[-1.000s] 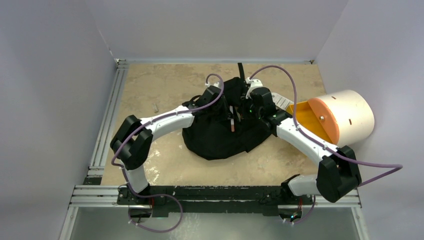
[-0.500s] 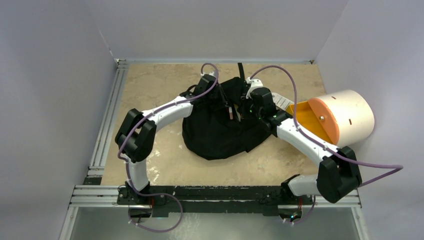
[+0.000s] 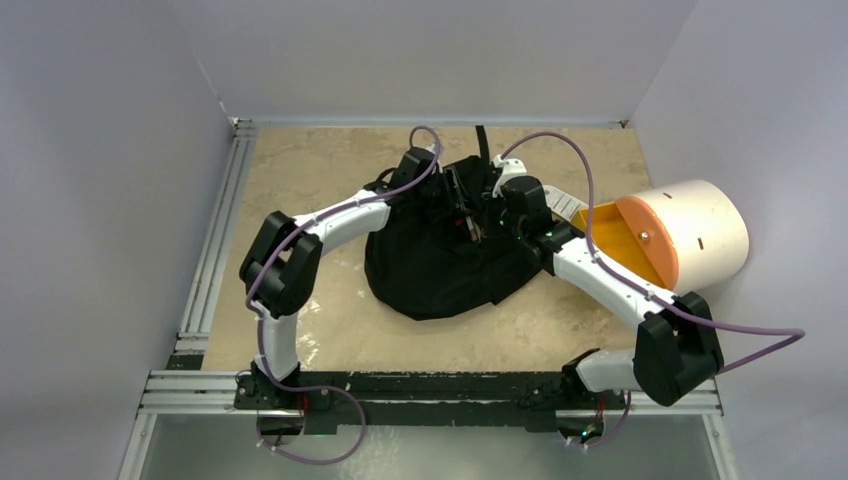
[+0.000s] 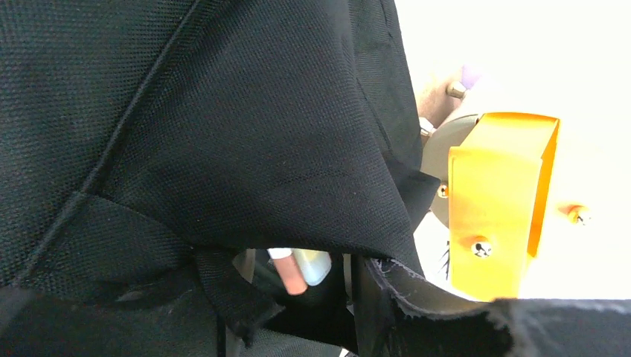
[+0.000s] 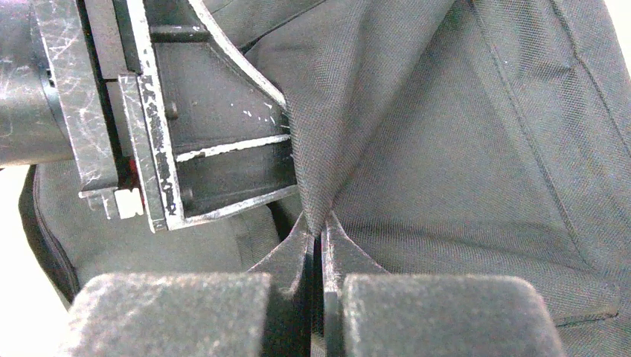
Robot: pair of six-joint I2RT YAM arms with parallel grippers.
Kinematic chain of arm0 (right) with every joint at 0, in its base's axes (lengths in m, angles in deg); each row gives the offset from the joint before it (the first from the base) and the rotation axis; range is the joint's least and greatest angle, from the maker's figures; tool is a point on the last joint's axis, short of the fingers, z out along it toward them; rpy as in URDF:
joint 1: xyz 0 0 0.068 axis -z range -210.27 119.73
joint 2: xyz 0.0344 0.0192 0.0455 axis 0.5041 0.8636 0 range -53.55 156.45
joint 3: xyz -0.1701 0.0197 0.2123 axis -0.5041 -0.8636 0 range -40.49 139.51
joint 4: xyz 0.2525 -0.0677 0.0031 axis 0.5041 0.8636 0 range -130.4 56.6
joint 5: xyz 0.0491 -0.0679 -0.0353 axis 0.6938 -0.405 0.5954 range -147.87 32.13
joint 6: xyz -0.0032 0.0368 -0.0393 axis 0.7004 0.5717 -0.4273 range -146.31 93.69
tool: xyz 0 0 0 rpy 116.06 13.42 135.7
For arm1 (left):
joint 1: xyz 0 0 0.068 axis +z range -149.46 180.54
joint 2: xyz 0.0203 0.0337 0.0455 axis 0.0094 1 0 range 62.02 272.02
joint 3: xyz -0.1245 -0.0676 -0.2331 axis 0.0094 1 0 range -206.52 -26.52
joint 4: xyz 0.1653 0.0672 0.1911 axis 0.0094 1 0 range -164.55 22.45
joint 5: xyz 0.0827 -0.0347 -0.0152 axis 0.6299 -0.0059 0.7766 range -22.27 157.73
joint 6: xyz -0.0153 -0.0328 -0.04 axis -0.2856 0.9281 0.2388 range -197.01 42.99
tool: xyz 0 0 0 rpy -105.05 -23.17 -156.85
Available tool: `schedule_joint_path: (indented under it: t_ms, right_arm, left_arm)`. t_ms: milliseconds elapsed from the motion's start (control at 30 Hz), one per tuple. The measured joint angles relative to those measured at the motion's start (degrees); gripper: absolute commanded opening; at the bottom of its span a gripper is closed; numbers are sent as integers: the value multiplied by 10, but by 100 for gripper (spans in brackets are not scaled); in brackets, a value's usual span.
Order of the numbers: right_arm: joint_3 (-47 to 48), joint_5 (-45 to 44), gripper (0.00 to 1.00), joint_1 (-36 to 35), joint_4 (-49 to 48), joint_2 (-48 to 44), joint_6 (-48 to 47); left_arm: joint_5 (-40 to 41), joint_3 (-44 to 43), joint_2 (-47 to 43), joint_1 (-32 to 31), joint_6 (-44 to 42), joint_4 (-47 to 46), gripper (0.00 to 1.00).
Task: Pack the student bag
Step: Place the stationery in the student bag.
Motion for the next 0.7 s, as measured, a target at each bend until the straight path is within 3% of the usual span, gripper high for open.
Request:
schedule_joint_path:
  t_ms: [267,700]
  right_arm:
    - [0,1,0,0,0,0,1]
    - [0,4,0,0,5,0,1]
  left_arm:
    - [1,35,-39,-1,-3,2,49]
    - [87,225,-331,26,-89,50,47]
